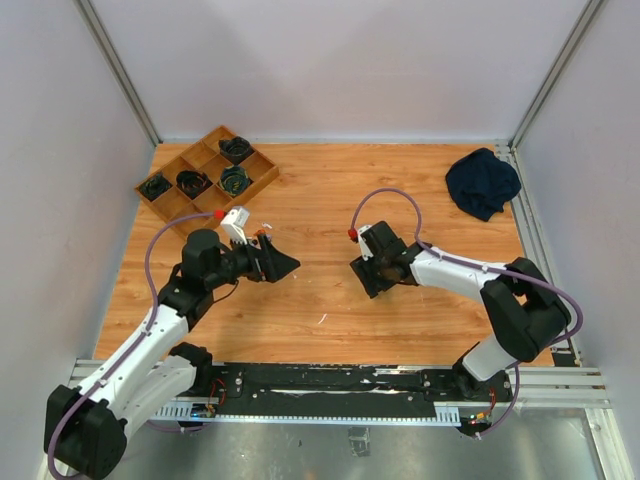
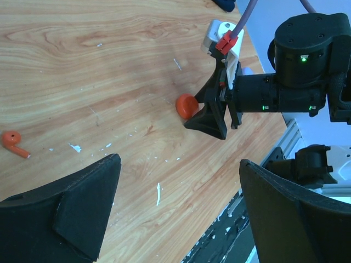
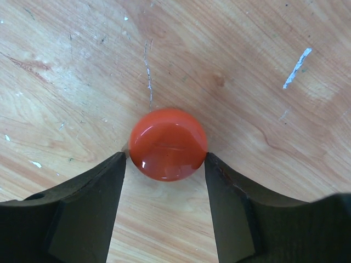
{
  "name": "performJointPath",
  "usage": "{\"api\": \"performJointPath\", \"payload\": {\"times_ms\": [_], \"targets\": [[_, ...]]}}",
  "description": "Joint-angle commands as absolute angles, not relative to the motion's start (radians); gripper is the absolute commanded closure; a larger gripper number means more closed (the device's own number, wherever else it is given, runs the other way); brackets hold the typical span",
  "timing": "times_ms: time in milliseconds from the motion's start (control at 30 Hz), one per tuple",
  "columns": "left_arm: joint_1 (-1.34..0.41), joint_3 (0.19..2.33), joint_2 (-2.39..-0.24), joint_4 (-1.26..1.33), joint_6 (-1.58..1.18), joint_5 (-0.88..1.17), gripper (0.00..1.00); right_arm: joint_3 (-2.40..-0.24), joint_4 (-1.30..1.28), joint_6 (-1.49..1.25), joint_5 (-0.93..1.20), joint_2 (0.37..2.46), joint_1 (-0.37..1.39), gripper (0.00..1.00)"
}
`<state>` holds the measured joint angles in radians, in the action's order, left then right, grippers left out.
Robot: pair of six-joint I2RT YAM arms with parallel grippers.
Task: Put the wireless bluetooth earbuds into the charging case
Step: Pick up the charging case at the center of the board.
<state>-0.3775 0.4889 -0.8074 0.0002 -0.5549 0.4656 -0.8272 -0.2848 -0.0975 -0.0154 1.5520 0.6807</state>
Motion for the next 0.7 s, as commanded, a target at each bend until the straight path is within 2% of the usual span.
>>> {"api": "performJointPath", "payload": {"times_ms": [0, 233, 367, 500, 667], "targets": [[-0.386, 0.478, -0.815, 0.059, -0.570, 0.490, 0.06, -0.793, -0.274, -0.130, -0.064, 1.545, 0.687, 0.39], [-0.387, 0.462, -0.835, 0.092, -0.592, 0.500, 0.07, -0.771, -0.233, -0.151, -0.083, 1.558, 0.687, 0.41], [-0.387, 0.458, -0.854, 0.103, -0.598, 0.504, 0.07, -0.765, -0.231, -0.161, -0.089, 1.548, 0.687, 0.48], [-0.387, 0.453, -0.875, 0.130, -0.611, 0.514, 0.08, -0.753, -0.221, -0.158, -0.091, 1.505, 0.693, 0.53], [-0.390, 0.447, -0.918, 0.190, -0.642, 0.544, 0.09, -0.746, -0.189, -0.138, -0.100, 1.418, 0.722, 0.54]]}}
